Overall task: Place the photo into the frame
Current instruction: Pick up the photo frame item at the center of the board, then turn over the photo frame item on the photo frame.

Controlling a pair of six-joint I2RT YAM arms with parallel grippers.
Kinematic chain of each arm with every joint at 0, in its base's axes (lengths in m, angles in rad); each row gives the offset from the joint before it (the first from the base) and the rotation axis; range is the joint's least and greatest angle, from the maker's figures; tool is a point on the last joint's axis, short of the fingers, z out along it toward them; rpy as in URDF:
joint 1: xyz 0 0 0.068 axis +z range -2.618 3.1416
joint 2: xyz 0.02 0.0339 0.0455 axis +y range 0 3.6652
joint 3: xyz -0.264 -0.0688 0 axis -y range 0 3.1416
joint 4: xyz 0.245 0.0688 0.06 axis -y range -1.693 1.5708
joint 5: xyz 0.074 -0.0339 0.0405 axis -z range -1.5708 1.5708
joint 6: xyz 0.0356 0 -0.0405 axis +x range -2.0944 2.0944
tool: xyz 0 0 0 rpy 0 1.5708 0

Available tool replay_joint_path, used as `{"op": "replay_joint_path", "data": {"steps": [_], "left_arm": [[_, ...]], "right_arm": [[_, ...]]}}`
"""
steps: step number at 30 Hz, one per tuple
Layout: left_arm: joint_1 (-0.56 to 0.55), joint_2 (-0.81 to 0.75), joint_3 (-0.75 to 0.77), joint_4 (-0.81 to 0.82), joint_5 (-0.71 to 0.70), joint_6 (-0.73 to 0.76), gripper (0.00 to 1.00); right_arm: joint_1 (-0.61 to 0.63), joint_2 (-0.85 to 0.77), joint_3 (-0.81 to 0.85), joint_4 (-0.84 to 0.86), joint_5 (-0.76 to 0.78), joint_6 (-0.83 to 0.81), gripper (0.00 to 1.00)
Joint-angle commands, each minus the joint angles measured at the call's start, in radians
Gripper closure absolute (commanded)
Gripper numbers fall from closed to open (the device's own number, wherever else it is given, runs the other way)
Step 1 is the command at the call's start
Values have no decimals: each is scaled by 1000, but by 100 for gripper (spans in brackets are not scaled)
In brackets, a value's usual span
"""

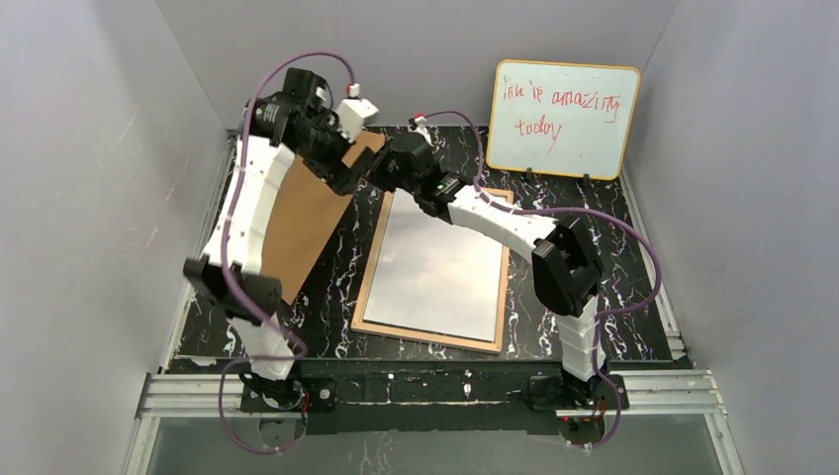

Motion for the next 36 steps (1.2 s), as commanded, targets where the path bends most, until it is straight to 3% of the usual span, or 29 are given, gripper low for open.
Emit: {"op": "replay_joint_path", "data": {"steps": [1,5,9,20,29,36], "left_arm": [[-134,-187,-69,-99,-50,-16,2],[-203,-282,-244,-46,-181,-34,2],[-251,-409,-449,106,-383,-42,2],[-440,-558,-806,379,-793,-44,7],[-441,-605,-926,518,-889,46,30],[-441,-583,-949,553,-880,47,63]], "right_arm": [[-3,-25,130,-28,95,-4,99],[-3,-29,153,-54,110,50,99],[-3,-63,135,-67,113,83,99],[-3,-167,36,-65,115,189,99],[-7,-221,-42,-44,78,266,99],[-13,-252,-106,-26,61,310,98]]}}
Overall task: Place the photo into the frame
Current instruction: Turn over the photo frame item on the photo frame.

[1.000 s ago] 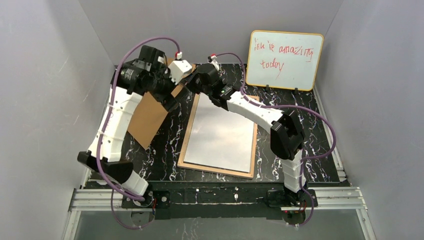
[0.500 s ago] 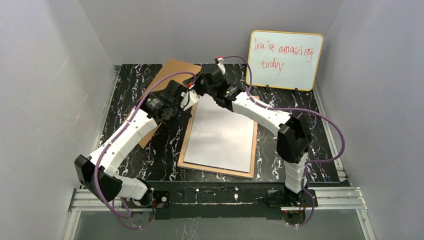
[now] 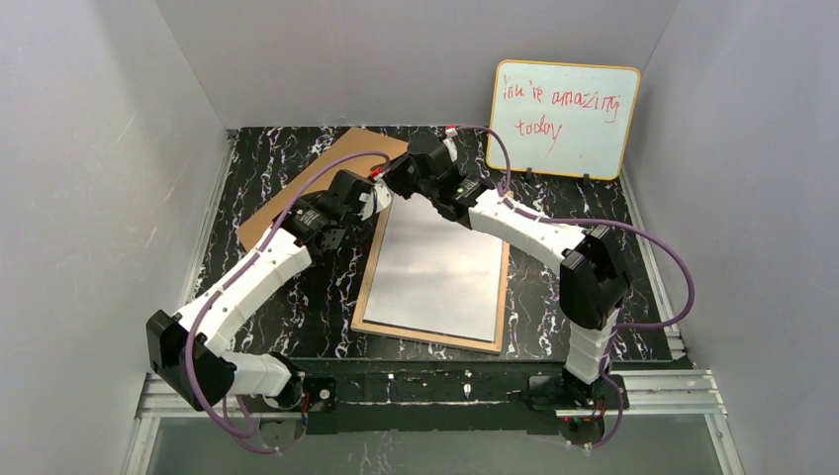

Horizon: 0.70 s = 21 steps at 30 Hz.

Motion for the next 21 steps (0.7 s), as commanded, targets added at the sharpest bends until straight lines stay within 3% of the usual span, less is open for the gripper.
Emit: {"op": "replay_joint_path", "data": {"steps": [1,6,10,13,17,21], "left_arm": [[3,-1,0,40,-50,15,69],[3,14,10,50,-58,9,100],[3,33,64,36,-53,2,100],[3,52,117,12,-38,-6,100],[4,95,221,-68,13,-43,100],[31,143,353,-134,77,-79,100]], "right_arm": [[-7,-93,-4,117,-46,66,96],[-16,-107,-28,131,-75,68,85],[-32,-138,-95,177,-103,64,73],[-43,-166,-152,218,-129,57,52],[-61,-206,-198,231,-146,17,31],[-95,-267,-251,248,-160,-25,21]]}}
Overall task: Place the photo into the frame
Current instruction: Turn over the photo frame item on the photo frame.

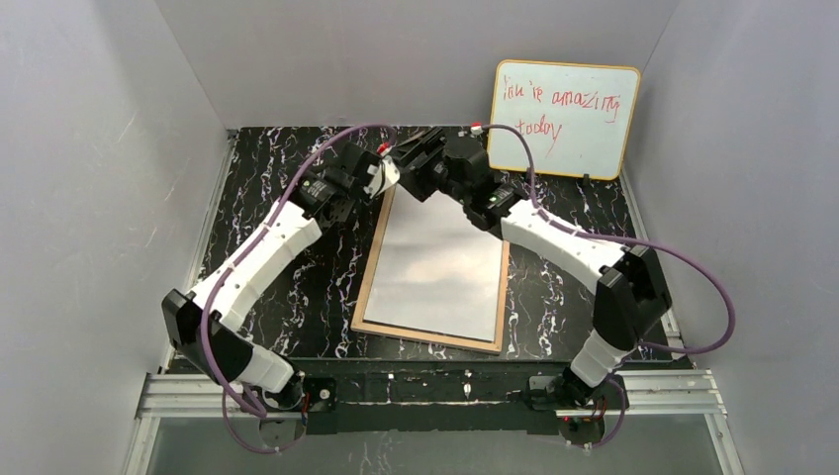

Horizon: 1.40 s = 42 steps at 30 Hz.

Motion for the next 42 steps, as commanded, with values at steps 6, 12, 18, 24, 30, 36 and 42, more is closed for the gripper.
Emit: {"op": "replay_joint_path", "data": {"steps": [6,12,18,24,30,36,42], "left_arm": [[116,92,448,-141,183,-70,100],[214,87,642,-164,469,-161,100],[223,-21,606,-39,743,-275,100],[225,-84,574,87,935,-452,100],[224,-83,534,150,1017,-547,100],[223,-74,519,223,1026,-623,100],[229,-42,592,295,1108,-759,100]], "right_arm": [[-104,-217,-156,182,-73,-138,3],[-234,-392,-310,243,-253,-258,1],[-409,-414,-469,508,-619,-343,1],[-560,-223,-527,1085,-1018,-176,1],[-577,-34,-646,1710,-973,270,1],[-498,-163,-707,1490,-948,26,1],[-477,-230,-687,1256,-896,-147,1]]}}
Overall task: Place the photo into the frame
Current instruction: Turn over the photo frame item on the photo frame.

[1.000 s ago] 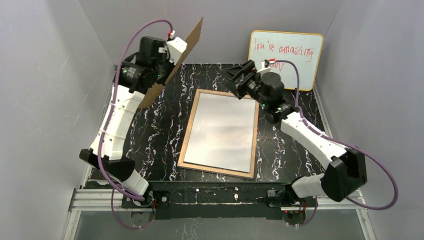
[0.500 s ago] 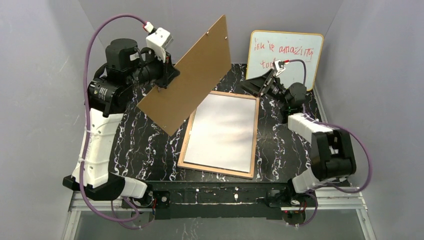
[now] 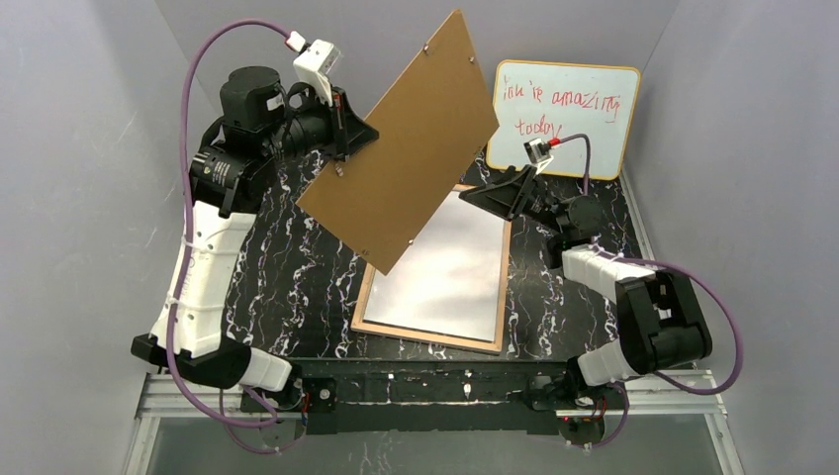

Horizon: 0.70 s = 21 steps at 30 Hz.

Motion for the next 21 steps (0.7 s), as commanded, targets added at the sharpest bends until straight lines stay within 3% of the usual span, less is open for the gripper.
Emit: {"op": "replay_joint_path", "data": {"steps": [1,5,11,17,21], "left_arm": [[4,-12,74,185,114,-142,100],[4,-29,41,267,139,-212,100],[4,-41,44,288,134,-221,100],[5,-51,49,291,133,-214,100],[4,-55,39,291,137,-223,100]], "right_arm": [[3,-26,35,-20,45,-132,1],[5,-9,13,10,91,-116,1],[3,-87,-12,-139,177,-219,1],[-2,-232,52,-572,322,-456,4],[-9,-242,39,-450,326,-409,4]]}}
